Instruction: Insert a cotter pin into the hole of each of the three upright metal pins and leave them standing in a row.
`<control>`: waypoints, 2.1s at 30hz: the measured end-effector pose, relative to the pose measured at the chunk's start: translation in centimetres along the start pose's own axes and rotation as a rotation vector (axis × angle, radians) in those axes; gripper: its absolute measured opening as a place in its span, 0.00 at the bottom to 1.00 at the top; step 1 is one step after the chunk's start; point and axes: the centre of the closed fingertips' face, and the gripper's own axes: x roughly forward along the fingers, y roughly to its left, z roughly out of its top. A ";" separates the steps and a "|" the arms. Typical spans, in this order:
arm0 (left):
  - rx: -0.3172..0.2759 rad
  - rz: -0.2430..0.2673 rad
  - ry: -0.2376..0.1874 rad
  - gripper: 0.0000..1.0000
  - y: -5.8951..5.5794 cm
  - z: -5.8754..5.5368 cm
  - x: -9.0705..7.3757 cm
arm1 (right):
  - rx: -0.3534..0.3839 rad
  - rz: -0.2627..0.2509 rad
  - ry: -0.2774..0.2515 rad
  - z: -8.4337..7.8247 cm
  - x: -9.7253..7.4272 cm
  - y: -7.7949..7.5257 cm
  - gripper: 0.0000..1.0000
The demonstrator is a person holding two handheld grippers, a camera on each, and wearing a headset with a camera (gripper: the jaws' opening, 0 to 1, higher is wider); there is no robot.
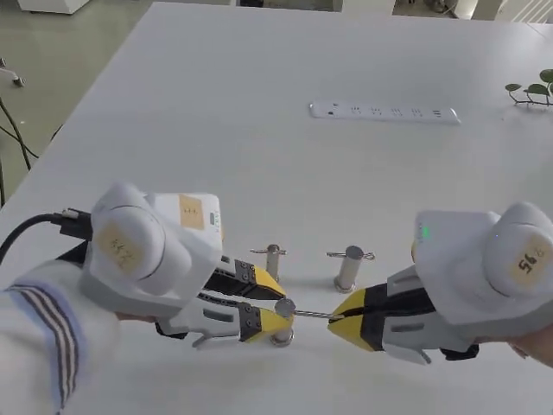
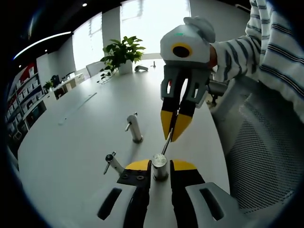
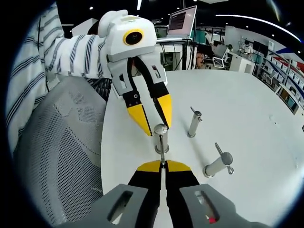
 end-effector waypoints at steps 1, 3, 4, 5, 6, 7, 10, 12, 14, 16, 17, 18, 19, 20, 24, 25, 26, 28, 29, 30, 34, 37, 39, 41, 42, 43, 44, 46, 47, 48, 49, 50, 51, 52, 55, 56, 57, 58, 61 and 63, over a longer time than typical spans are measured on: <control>-0.001 0.003 0.001 0.12 0.1 0.0 0.0 | 0.006 -0.011 0.003 0.0 0.1 0.0 0.00; -0.006 0.008 0.003 0.11 0.1 -0.1 -0.1 | -0.007 -0.023 0.003 0.0 0.2 0.1 0.00; -0.002 0.009 0.004 0.11 0.1 -0.1 -0.1 | -0.011 -0.029 0.004 0.0 0.3 0.1 0.00; 0.001 0.013 0.006 0.11 0.2 -0.1 -0.1 | -0.021 -0.031 0.003 0.1 0.4 0.2 0.00; 0.001 0.015 0.007 0.10 0.2 -0.1 -0.1 | -0.024 -0.030 0.002 0.2 0.5 0.2 0.00; -0.001 0.016 0.010 0.10 0.2 -0.2 -0.2 | -0.025 -0.027 0.001 0.2 0.6 0.2 0.00; -0.002 0.022 0.016 0.10 0.2 -0.2 -0.1 | -0.038 -0.024 0.002 0.5 1.0 0.2 0.00; -0.007 0.025 0.017 0.10 0.2 -0.2 -0.1 | -0.043 -0.028 0.007 0.5 1.3 0.0 0.00; -0.026 0.028 0.019 0.10 0.3 -0.3 -0.1 | -0.048 -0.033 0.013 0.6 1.5 -0.3 0.00; -0.038 0.035 0.020 0.09 0.4 -0.3 -0.1 | -0.053 -0.028 0.017 0.7 1.7 -0.2 0.00; -0.049 0.035 0.020 0.09 0.4 -0.3 -0.2 | -0.066 -0.023 0.022 0.7 1.9 -0.1 0.00; -0.049 0.037 0.021 0.09 0.4 -0.3 -0.2 | -0.072 -0.020 0.023 0.8 2.0 0.0 0.00; -0.051 0.038 0.021 0.09 0.3 -0.3 -0.2 | -0.079 -0.015 0.026 0.9 2.2 0.1 0.00; -0.054 0.039 0.020 0.09 0.3 -0.3 -0.1 | -0.088 -0.013 0.027 1.0 2.4 0.2 0.00; -0.063 0.039 0.018 0.09 0.3 -0.2 -0.1 | -0.105 0.001 0.026 1.5 3.0 0.3 0.00; -0.061 0.034 0.016 0.09 0.2 -0.1 0.0 | -0.116 0.013 0.023 1.7 3.2 0.5 0.00; -0.062 0.030 0.015 0.09 0.1 -0.1 0.0 | -0.138 0.026 0.016 2.0 3.4 0.7 0.00; -0.061 0.019 0.017 0.09 -0.1 0.0 0.2 | -0.154 0.069 0.033 2.0 3.8 1.4 0.00; -0.052 0.020 0.020 0.09 -0.1 0.0 0.2 | -0.197 0.034 0.055 1.8 3.8 0.6 0.00; -0.058 0.022 0.023 0.09 0.0 0.0 0.2 | -0.222 0.052 0.054 1.8 3.8 0.7 0.00; -0.069 0.023 0.020 0.09 0.0 0.0 0.2 | -0.217 0.074 0.049 1.8 3.8 0.5 0.00; -0.077 0.024 0.019 0.09 0.0 0.0 0.2 | -0.227 0.076 0.048 1.8 3.8 0.5 0.00; -0.084 0.026 0.019 0.09 -0.1 0.0 0.1 | -0.238 0.076 0.051 1.9 3.8 0.5 0.00; -0.092 0.027 0.019 0.09 -0.1 0.0 0.1 | -0.252 0.077 0.057 1.9 3.8 0.5 0.00; -0.094 0.027 0.019 0.09 -0.1 0.0 0.1 | -0.258 0.077 0.059 1.9 3.9 0.5 0.00; -0.095 0.026 0.019 0.09 0.0 0.0 0.2 | -0.270 0.067 0.058 2.1 3.8 0.4 0.00; -0.101 0.026 0.019 0.09 0.0 0.0 0.1 | -0.281 0.042 0.047 2.2 3.8 -0.1 0.03; -0.122 0.020 0.018 0.10 0.0 -0.1 0.1 | -0.224 0.043 0.010 2.6 3.7 -0.1 0.10; -0.120 0.020 0.016 0.10 0.0 -0.1 0.1 | -0.209 0.046 0.002 2.6 3.7 0.0 0.13; -0.112 0.019 0.016 0.10 -0.1 -0.1 0.1 | -0.222 0.044 -0.008 2.8 3.6 -0.2 0.13; -0.086 0.020 0.005 0.10 -0.1 0.0 0.2 | -0.209 0.045 -0.012 2.7 3.4 0.0 0.13; -0.082 0.027 0.006 0.11 -0.1 0.0 0.1 | -0.191 0.046 -0.019 2.8 3.3 0.1 0.13; -0.083 0.037 0.005 0.14 0.0 -0.1 0.1 | -0.180 0.047 -0.024 2.7 3.4 0.2 0.13; -0.087 0.043 0.004 0.17 0.1 -0.1 0.0 | -0.173 0.048 -0.029 2.7 3.3 0.3 0.15; -0.088 0.061 -0.001 0.29 0.3 -0.4 -0.6 | -0.133 0.054 -0.055 2.8 3.3 0.7 0.19; -0.092 0.061 -0.012 0.32 0.3 -0.4 -0.9 | -0.128 0.053 -0.060 2.9 3.3 0.8 0.18; -0.093 0.059 -0.019 0.36 0.2 -0.4 -1.1 | -0.116 0.050 -0.070 3.0 3.4 0.8 0.17; -0.088 0.066 -0.031 0.43 0.2 -0.4 -1.4 | -0.110 0.050 -0.074 3.0 3.5 0.9 0.17; -0.106 0.059 -0.062 0.59 -0.3 -0.3 -2.2 | -0.055 0.048 -0.122 3.6 3.8 0.9 0.18; -0.148 0.055 -0.102 0.65 -0.6 0.0 -2.8 | -0.044 0.042 -0.132 3.8 4.0 0.8 0.17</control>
